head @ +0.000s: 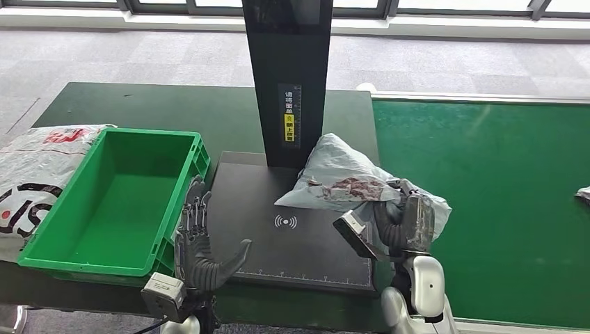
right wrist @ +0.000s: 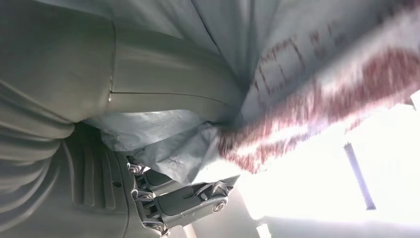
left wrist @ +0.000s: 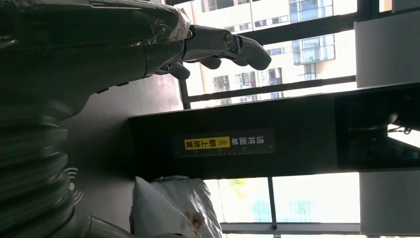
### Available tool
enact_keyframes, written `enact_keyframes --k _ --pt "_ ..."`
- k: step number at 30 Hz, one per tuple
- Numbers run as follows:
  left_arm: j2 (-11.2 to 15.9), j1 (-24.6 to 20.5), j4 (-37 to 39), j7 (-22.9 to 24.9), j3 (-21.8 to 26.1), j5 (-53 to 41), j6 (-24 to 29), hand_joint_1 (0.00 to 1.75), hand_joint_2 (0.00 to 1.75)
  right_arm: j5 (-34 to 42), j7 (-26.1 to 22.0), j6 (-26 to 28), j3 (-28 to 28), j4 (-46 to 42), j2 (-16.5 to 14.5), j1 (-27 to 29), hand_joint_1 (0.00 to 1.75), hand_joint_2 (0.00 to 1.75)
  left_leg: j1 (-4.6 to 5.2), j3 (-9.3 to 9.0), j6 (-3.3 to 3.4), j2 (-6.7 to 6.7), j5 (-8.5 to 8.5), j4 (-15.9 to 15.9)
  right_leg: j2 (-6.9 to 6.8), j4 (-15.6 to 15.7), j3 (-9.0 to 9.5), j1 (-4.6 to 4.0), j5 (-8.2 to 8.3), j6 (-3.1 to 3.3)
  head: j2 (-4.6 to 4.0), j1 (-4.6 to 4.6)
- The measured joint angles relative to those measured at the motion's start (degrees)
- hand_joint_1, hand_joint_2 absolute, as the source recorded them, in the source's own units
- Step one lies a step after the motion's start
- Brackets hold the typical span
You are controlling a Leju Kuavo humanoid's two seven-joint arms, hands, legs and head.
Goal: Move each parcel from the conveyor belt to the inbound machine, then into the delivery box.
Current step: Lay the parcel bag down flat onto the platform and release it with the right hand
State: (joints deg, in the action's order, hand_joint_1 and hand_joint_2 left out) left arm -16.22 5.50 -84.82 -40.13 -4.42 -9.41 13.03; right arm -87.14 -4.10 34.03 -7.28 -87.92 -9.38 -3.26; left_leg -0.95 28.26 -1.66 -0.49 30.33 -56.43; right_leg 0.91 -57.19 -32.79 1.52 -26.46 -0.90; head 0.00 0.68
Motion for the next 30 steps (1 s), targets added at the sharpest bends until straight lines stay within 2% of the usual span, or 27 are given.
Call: enact_keyframes --k 6,23,24,27,28,30 --pt "0.04 -0.16 0.56 0.00 0.00 0.13 0.01 0.00 1.75 0.78 -0.52 -0.98 -3.35 1.47 -1.62 -0.07 1.75 1.75 0.00 -0.41 -0.05 -0.08 -0.08 0.00 -0.06 -0.06 -0.01 0.00 0.01 0.01 0.00 0.00" --pt "0.29 -0.74 1.91 -0.02 -0.79 0.76 0.37 0.00 1.75 6.00 -3.82 -0.77 -5.66 14.45 -2.30 -3.90 1.75 1.75 0.00 -0.44 -0.04 -0.07 -0.07 -0.01 -0.05 -0.06 -0.01 0.00 0.01 0.01 0.00 -0.01" --pt "0.32 -0.77 1.99 -0.02 -0.84 0.85 0.42 0.00 1.75 6.21 -3.94 -0.61 -5.76 14.97 -2.30 -4.01 1.44 1.75 0.00 -0.44 -0.04 -0.07 -0.07 -0.01 -0.04 -0.05 -0.01 0.00 0.01 0.01 0.00 -0.01" --pt "0.39 -0.91 2.25 -0.02 -1.16 1.17 0.76 0.00 1.75 7.22 -4.49 0.44 -6.14 17.19 -2.30 -4.57 0.13 1.75 0.01 -0.43 -0.04 -0.05 -0.07 -0.01 -0.04 -0.05 -0.01 0.00 0.01 0.01 0.00 -0.01" --pt "0.42 -0.96 2.33 -0.02 -1.29 1.24 0.90 0.00 1.75 7.58 -4.63 0.79 -6.25 18.05 -2.30 -4.83 0.00 1.75 0.01 -0.43 -0.04 -0.05 -0.07 -0.01 -0.03 -0.04 0.00 0.01 0.01 0.01 0.00 -0.01" --pt "0.48 -1.06 2.50 -0.02 -1.52 1.30 1.19 0.00 1.75 8.05 -4.69 1.13 -6.40 19.82 -2.30 -5.46 0.00 1.75 0.01 -0.39 -0.04 -0.05 -0.07 -0.01 -0.03 -0.04 0.02 0.01 0.01 0.01 0.00 -0.01"
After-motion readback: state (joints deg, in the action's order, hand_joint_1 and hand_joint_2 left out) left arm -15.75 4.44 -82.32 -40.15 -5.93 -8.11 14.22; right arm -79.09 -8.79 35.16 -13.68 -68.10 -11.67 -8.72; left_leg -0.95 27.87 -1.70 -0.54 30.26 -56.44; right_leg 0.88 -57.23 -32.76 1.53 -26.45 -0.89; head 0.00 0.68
